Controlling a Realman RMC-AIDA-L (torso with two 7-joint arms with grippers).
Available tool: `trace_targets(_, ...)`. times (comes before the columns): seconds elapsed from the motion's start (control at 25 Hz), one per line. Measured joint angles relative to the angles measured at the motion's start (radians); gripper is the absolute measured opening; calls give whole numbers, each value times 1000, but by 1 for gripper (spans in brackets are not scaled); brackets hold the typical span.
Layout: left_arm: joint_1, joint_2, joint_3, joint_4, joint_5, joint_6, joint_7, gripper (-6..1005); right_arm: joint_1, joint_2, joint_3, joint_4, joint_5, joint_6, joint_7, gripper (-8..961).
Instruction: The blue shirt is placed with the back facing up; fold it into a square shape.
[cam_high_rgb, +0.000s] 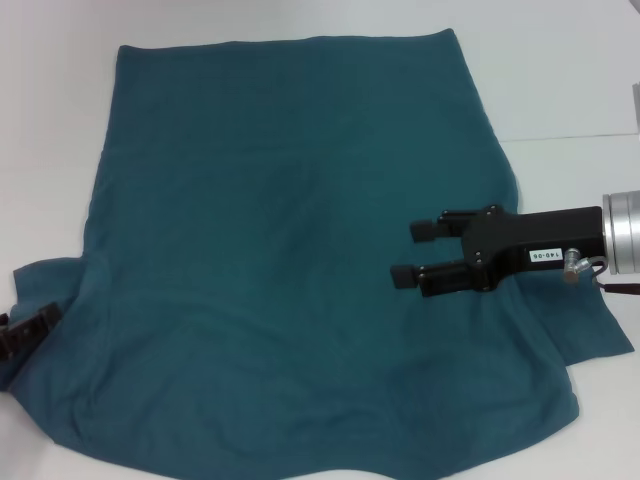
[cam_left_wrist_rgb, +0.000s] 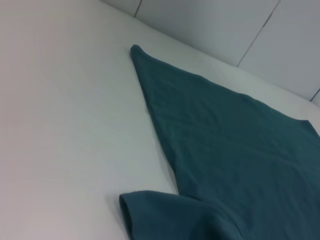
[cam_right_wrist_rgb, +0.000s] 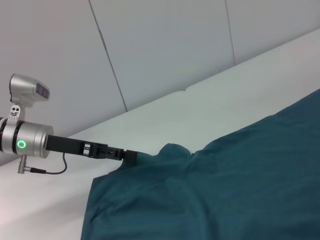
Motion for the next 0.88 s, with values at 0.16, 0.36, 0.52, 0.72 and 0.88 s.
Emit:
trace_targets(0.16, -5, 0, 5, -6, 0, -6, 0, 802, 0, 0, 0, 0, 0, 0, 0, 898)
trace_targets(0.36, -11, 0, 7, -9, 0, -6, 0, 779, 1, 0, 0, 0, 0, 0, 0, 898)
trace_targets(0.52, -13, 0, 9, -11, 0, -16, -3, 761, 0, 0, 0, 0, 0, 0, 0, 898)
trace_targets(0.72, -17, 1, 9, -13, 0, -42, -9, 738, 0, 0, 0, 0, 0, 0, 0, 898)
trace_targets(0.88, -22, 2, 9, -15, 0, -51, -24, 720, 0, 0, 0, 0, 0, 0, 0, 898)
